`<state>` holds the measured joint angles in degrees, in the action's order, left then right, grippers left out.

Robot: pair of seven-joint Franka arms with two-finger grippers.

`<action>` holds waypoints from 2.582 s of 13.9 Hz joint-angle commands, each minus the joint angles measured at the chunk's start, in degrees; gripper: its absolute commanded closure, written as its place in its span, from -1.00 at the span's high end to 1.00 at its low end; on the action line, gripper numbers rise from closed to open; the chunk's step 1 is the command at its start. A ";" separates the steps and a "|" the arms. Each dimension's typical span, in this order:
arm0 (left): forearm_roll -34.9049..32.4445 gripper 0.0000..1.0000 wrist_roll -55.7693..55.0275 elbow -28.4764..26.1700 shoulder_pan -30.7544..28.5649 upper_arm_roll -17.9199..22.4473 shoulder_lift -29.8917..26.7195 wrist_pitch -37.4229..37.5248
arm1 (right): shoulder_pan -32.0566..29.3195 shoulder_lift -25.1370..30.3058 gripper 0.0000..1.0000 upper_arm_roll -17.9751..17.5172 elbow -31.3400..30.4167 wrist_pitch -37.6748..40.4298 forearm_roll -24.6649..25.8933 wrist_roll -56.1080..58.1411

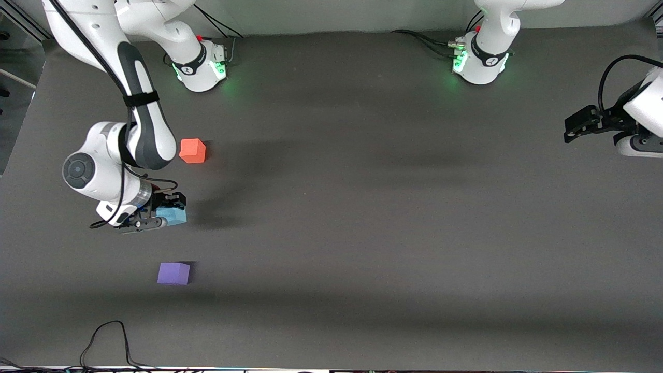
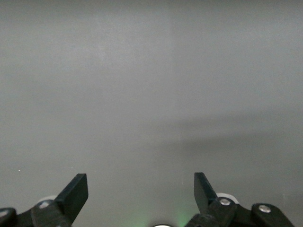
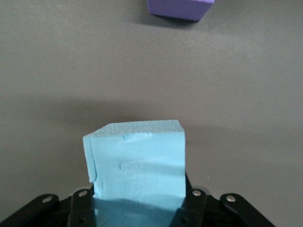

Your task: Place blue block between orange and purple blocks

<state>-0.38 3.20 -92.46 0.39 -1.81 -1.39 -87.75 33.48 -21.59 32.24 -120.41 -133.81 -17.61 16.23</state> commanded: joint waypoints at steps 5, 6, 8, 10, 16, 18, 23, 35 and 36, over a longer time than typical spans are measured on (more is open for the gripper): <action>-0.68 1.00 0.75 0.26 0.32 0.05 0.16 -0.32 | 0.10 -6.97 0.12 0.46 -1.75 -5.93 -16.22 13.74; -0.68 1.00 0.75 0.17 0.32 0.05 0.16 -0.32 | 0.18 -7.23 0.15 0.46 -2.10 -7.24 -16.22 13.66; -0.68 1.00 0.75 0.17 0.23 0.05 0.16 -0.32 | 0.36 -7.32 0.33 0.46 -2.63 -7.78 -16.31 13.57; -0.68 1.00 0.75 0.17 0.32 0.05 0.16 -0.32 | 0.27 -7.32 1.00 0.46 -2.81 -7.78 -16.31 12.96; -0.68 1.00 0.75 0.17 0.32 0.05 0.16 -0.32 | 0.36 -3.73 1.00 1.50 -1.67 -2.98 -15.79 11.81; -0.68 1.00 0.75 0.26 0.32 0.05 0.16 -0.32 | 0.45 -1.71 1.00 4.39 1.83 3.61 -13.43 11.64; -0.68 1.00 0.75 0.26 0.23 0.05 0.25 -0.41 | 0.45 0.76 1.00 10.55 18.87 23.65 -5.24 6.81; -0.59 1.00 0.75 0.53 0.14 0.05 0.16 -0.41 | 3.96 3.22 1.00 11.88 37.09 35.64 -2.25 -0.32; -0.59 1.00 0.75 0.53 0.14 0.05 0.16 -0.32 | 4.05 4.27 1.00 11.88 36.83 35.72 -2.25 -0.32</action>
<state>-0.38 3.25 -92.45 0.39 -1.82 -1.22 -88.11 37.19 -19.45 43.79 -83.73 -99.27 -21.34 16.90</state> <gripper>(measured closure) 0.000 0.000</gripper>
